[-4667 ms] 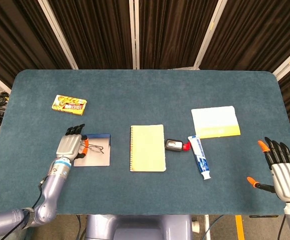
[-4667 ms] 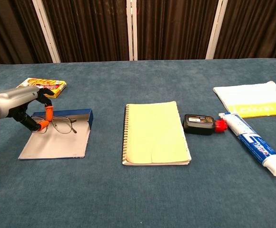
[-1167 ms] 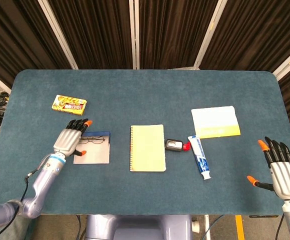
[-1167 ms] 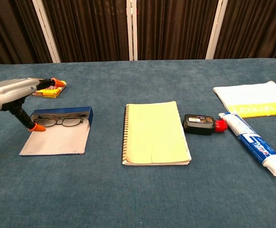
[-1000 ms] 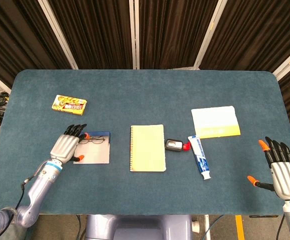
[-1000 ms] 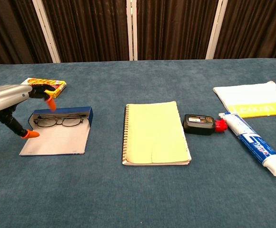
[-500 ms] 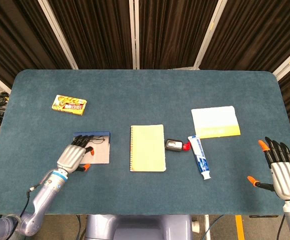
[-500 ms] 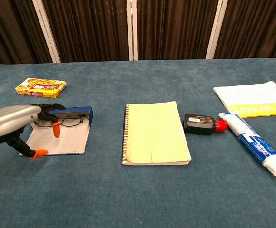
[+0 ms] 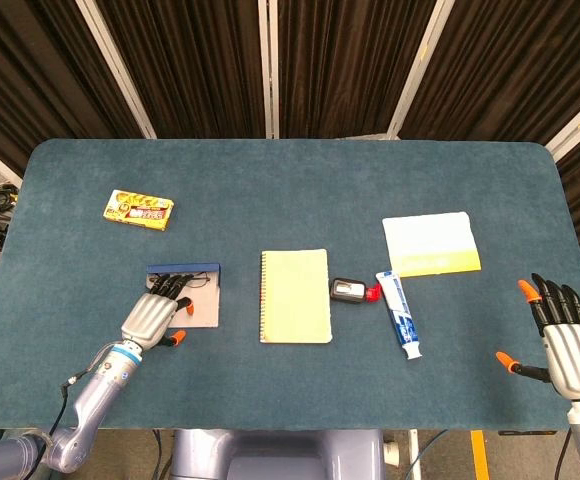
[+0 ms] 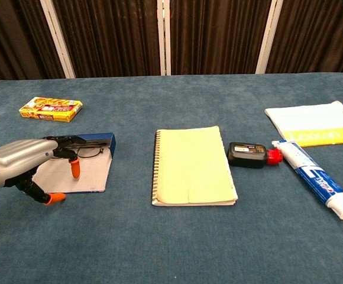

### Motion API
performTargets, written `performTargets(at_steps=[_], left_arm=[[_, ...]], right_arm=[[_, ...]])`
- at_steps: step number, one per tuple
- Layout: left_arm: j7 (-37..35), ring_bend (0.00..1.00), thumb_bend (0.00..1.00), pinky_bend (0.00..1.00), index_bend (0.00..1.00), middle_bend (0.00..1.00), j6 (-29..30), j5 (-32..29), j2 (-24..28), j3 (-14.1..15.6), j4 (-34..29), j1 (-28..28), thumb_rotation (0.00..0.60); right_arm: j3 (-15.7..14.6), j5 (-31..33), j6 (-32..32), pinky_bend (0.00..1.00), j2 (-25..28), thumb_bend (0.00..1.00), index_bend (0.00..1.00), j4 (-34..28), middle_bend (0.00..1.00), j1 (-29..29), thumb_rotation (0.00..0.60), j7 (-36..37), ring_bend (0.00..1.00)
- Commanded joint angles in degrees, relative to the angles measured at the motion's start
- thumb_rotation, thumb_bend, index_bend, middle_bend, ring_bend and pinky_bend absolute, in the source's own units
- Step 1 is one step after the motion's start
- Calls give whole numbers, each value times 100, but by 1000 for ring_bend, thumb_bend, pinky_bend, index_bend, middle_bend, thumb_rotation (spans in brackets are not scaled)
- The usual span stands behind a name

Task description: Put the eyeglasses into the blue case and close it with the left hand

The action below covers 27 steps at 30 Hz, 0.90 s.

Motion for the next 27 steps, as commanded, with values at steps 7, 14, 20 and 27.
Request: performTargets(at_steps=[7,14,20,27], left_arm=[[9,0,312,0,404,0,-27,5,-7,-37,70,19,600],[-28,0,312,0,395,0,-41,68,-54,-13,134,48,600],[-1,0,312,0,389,0,-50,65,-122,-39,259,55,600],[-44,0,315,0,386,0,-68,95,-197,-66,393,51,600]], right_arm=[[-3,2,-13,0,-4,0,0,0,0,5,600,-13,0],[-8,-5,-12,0,-8,0,0,2,0,3,600,-13,0],[-8,-9,-10,0,-12,0,0,7,0,5,600,1,0],[-8,4,-37,0,-27,0,0,19,0,16,600,-22,0]])
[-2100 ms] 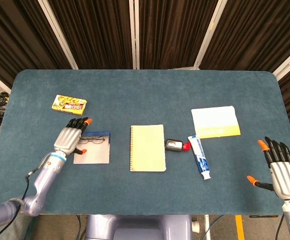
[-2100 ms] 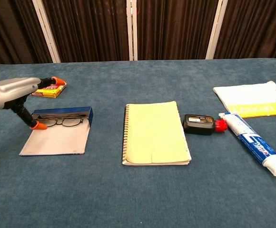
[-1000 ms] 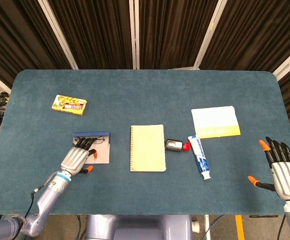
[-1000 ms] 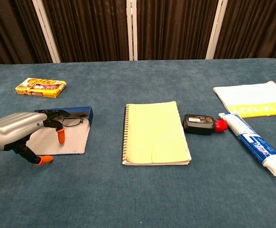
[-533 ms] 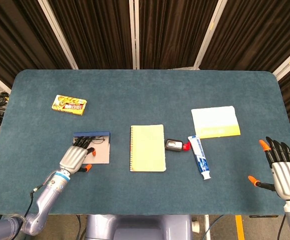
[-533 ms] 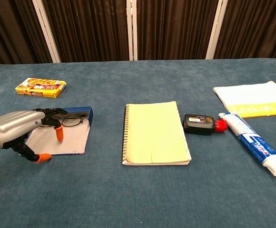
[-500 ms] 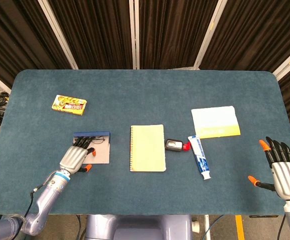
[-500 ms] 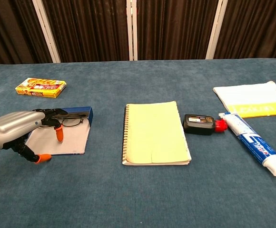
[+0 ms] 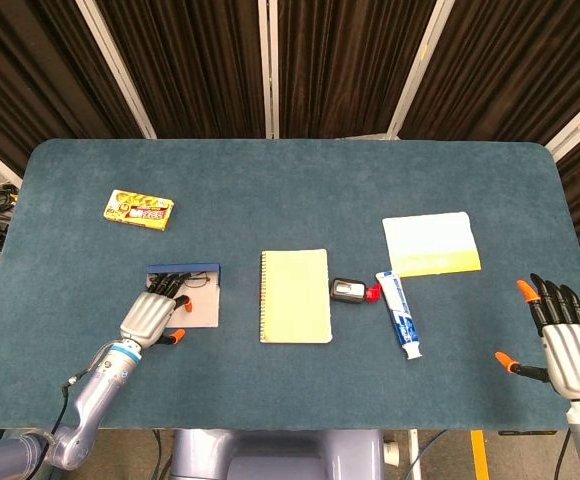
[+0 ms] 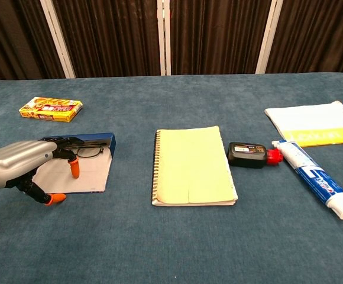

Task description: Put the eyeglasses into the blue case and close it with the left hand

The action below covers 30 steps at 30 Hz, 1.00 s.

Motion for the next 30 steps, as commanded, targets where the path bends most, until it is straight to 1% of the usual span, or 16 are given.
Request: performTargets(at_steps=[1,4,5,7,8,14,30], left_arm=[[18,0,316,0,386,0,-4,5,-14,-9,27,-4,600],[27,0,333,0,386,0,-22,4,-23,-13,41,-6,600],[24,0,353,0,386,0,-28,3,-23,-14,42,-5,600],[13,0,426,0,386,0,-36,6,-22,-15,41,-2,600],[5,0,441,0,386,0,-37,9,-21,-15,41,-1,600],[-33,0,493,0,389,0,6,60,10,-24,24,15,600],[-33,0,501,0,389,0,31,42,31,-120,52,14,600]], right_arm=[[0,5,-6,0,-3,0,0,2,0,2,600,-4,0],[-1,6,-9,0,-6,0,0,4,0,3,600,-7,0],[-2,6,-10,0,-7,0,0,3,0,3,600,-7,0],[-4,9,-15,0,-8,0,0,5,0,3,600,-3,0],[-3,10,-16,0,-7,0,0,6,0,4,600,0,0],[-2,11,-17,0,-6,0,0,6,0,5,600,7,0],[-2,24,-33,0,-3,0,0,8,0,10,600,14,0]])
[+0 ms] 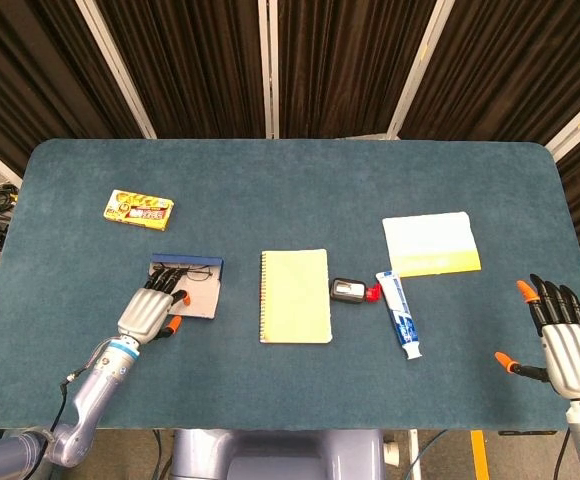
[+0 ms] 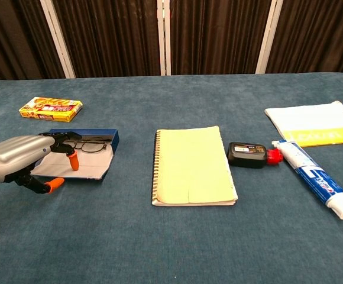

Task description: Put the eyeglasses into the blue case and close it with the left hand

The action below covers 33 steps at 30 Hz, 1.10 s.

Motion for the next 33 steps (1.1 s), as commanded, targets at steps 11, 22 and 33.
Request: performTargets(at_steps=[11,22,33], left_arm=[[-20,0,498,0,393,0,-47,-148,-109,-357,183,-207,600],[-239,0,501,0,412,0,-430,-472,-341,-613,721,-450,600],[-472,0,512,0,598,0,-269,-322,-255,-514,668,-375,600]], right_arm=[[0,27,-42,0,-23,0,0,20,0,16,600,-28,0],[1,73,-97,0,-62,0,0,47,0,35,600,-104,0],[0,84,-111,0,-71,0,0,49,0,43,600,-110,0]])
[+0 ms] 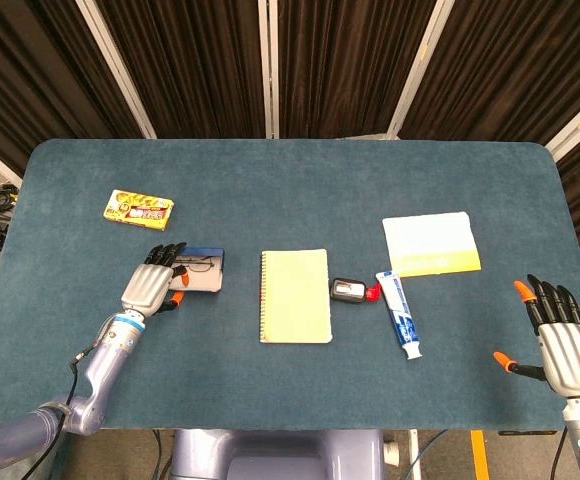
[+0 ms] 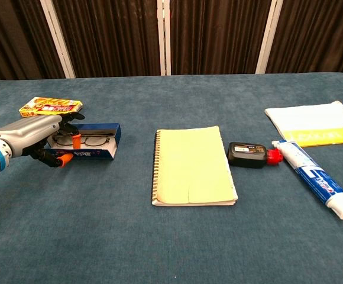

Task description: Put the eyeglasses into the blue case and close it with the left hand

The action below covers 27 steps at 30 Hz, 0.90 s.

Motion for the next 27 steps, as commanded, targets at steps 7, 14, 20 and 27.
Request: performTargets(at_steps=[7,14,20,27], left_arm=[[-72,0,514,0,691,0,214,129,565,237,-599,286,600],[322,0,518,0,690,0,110,165,1705,568,-1908,458,600],[788,0,481,0,678,0,-175,-282,2283,575,-2621,398,600],[761,0,477,0,680,0,-341,-521,2127,402,-2547,219,600]], right_arm=[[-6,-24,18,0,14,0,0,-22,0,-4,600,22,0],[-7,-28,-10,0,4,0,0,-27,0,16,600,12,0],[-10,-31,-31,0,-9,0,0,-29,0,31,600,-21,0],[-10,-21,-50,0,-34,0,0,-27,0,46,600,-83,0]])
